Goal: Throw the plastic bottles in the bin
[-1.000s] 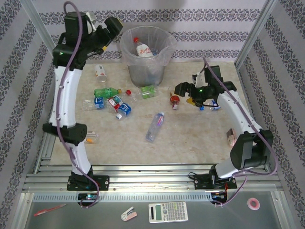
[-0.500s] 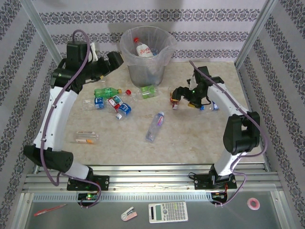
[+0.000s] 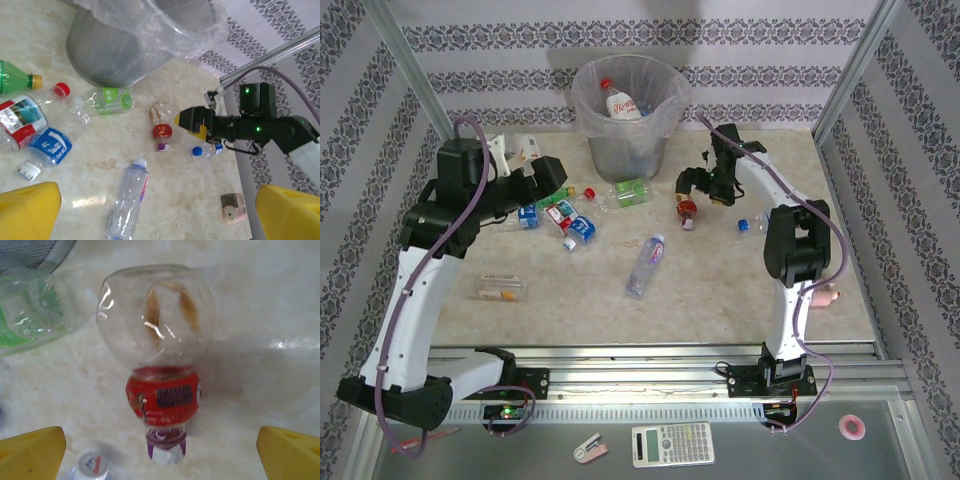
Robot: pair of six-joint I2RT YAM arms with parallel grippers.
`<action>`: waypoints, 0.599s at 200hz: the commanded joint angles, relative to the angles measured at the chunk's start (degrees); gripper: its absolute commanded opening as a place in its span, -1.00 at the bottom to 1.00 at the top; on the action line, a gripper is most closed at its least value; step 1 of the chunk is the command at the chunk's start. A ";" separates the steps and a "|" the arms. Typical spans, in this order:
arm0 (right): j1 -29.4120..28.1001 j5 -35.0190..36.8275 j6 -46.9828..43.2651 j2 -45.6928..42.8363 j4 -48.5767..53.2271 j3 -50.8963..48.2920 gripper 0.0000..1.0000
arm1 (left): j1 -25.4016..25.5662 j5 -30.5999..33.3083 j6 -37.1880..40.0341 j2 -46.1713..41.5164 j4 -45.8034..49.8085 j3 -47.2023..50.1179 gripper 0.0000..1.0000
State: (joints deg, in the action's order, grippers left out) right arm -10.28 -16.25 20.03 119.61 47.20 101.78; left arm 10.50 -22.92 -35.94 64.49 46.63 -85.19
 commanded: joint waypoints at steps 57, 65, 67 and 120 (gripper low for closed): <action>-0.68 -0.18 -0.17 12.00 1.22 13.01 0.90 | 0.65 0.75 1.52 -4.39 8.71 -1.44 0.99; -0.87 -0.41 0.21 12.97 1.23 13.78 0.88 | 0.59 1.31 1.57 -4.49 9.34 -1.89 0.99; -0.94 -0.46 0.23 13.18 1.23 13.86 0.87 | 0.60 1.63 1.58 -4.51 9.64 -1.99 0.99; -2.00 1.67 2.68 16.83 1.63 15.35 0.68 | 0.61 3.71 1.18 -4.59 11.37 -4.14 0.99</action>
State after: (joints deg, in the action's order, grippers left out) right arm -11.44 -15.73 21.17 134.93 47.24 115.52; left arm 10.52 -20.29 -35.73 60.64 56.21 -87.44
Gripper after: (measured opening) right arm 0.870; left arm 0.997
